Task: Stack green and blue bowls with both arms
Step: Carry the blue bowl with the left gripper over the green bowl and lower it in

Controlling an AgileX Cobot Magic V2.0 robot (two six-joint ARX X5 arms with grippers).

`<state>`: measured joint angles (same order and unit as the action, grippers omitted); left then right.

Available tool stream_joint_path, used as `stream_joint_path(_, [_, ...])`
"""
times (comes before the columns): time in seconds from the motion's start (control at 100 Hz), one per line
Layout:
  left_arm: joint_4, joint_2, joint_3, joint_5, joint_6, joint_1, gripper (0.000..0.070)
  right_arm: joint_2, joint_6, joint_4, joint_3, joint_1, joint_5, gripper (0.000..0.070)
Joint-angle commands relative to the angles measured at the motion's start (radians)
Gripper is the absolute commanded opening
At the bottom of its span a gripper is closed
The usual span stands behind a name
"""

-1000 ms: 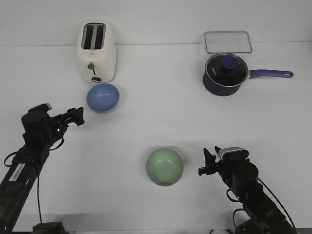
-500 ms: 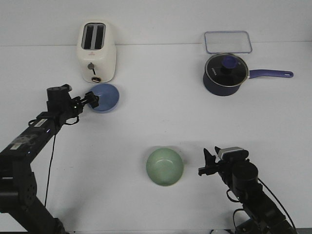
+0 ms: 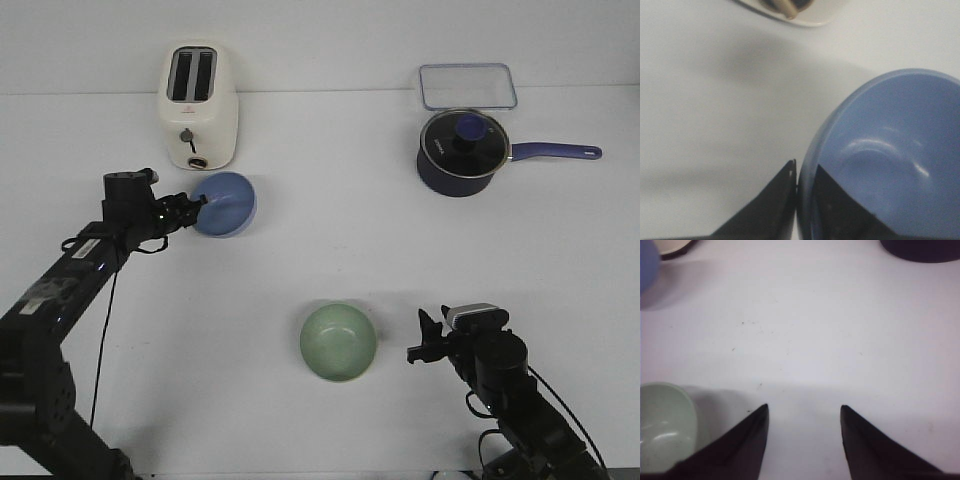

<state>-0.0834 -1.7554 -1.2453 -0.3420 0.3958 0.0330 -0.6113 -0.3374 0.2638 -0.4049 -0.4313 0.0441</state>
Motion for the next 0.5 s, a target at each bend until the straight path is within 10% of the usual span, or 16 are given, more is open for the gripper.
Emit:
stream_joint_path(0.0, [-0.042, 0.068, -0.023, -0.042, -0.071, 0.0, 0.0014, -0.005, 0.001, -0.008, -0.004, -0.005, -0.002, 0.0277])
stream_joint_path(0.18, [-0.18, 0.243, 0.011, -0.063, -0.186, 0.042, 0.0014, -0.005, 0.001, -0.008, -0.004, -0.005, -0.002, 0.0277])
stream_joint_path(0.49, [-0.103, 0.504, 0.298, -0.141, -0.124, 0.275, 0.0014, -0.005, 0.002, -0.009, -0.004, -0.006, -0.003, 0.0277])
